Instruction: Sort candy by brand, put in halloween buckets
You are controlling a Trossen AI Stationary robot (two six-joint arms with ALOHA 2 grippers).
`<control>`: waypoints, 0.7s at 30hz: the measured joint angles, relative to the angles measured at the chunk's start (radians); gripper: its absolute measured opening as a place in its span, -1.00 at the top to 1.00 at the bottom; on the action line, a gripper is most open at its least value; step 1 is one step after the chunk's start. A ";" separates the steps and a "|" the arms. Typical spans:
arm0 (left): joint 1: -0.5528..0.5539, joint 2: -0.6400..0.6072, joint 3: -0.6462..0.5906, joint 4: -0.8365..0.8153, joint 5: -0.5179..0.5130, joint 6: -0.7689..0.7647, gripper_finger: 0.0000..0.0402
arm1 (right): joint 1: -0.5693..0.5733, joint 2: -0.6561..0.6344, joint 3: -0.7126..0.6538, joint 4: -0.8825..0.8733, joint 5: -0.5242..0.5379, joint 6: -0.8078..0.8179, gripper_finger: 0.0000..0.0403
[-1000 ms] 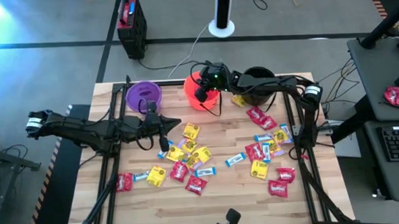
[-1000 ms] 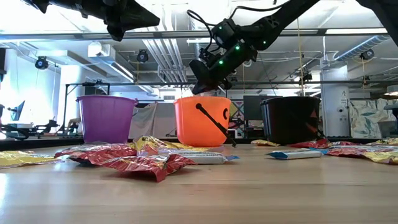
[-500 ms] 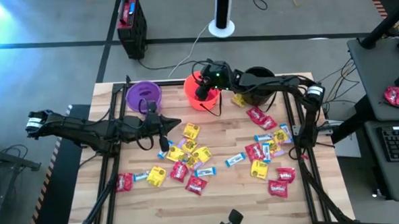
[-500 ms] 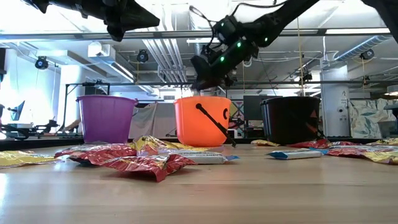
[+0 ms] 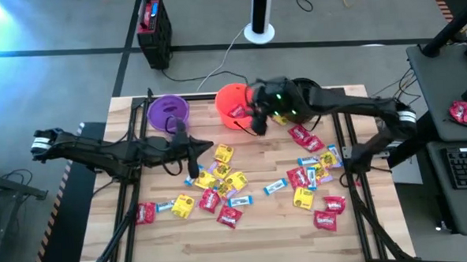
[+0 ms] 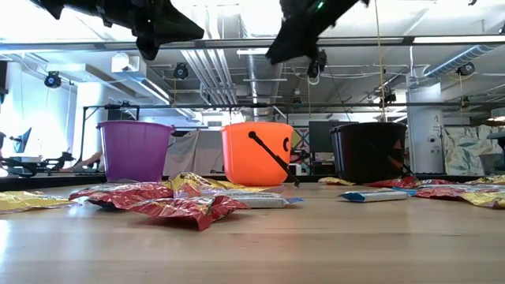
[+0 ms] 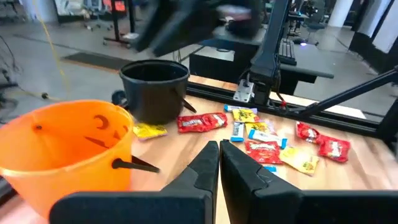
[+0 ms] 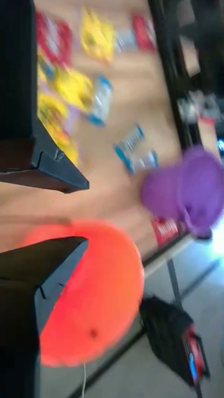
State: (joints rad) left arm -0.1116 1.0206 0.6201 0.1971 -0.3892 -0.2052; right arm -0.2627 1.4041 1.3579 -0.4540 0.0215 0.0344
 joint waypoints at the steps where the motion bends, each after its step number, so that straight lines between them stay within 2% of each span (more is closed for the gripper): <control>1: 0.000 0.004 0.000 0.001 0.016 -0.014 1.00 | 0.027 -0.022 -0.012 -0.019 0.004 0.012 0.42; 7: -0.022 0.040 0.000 -0.002 0.069 -0.092 1.00 | 0.188 -0.153 -0.135 -0.020 0.025 0.137 0.48; 13: -0.058 0.084 0.000 -0.002 0.082 -0.181 1.00 | 0.328 -0.241 -0.273 -0.022 0.212 0.266 0.51; 16: -0.067 0.119 0.000 0.001 0.082 -0.243 1.00 | 0.369 -0.270 -0.326 -0.020 0.268 0.307 0.51; 21: -0.084 0.203 0.000 0.016 0.078 -0.328 1.00 | 0.398 -0.294 -0.382 -0.004 0.269 0.350 0.49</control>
State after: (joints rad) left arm -0.1959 1.2241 0.6201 0.2132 -0.3107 -0.5336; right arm 0.1354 1.1104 0.9756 -0.4583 0.2909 0.3847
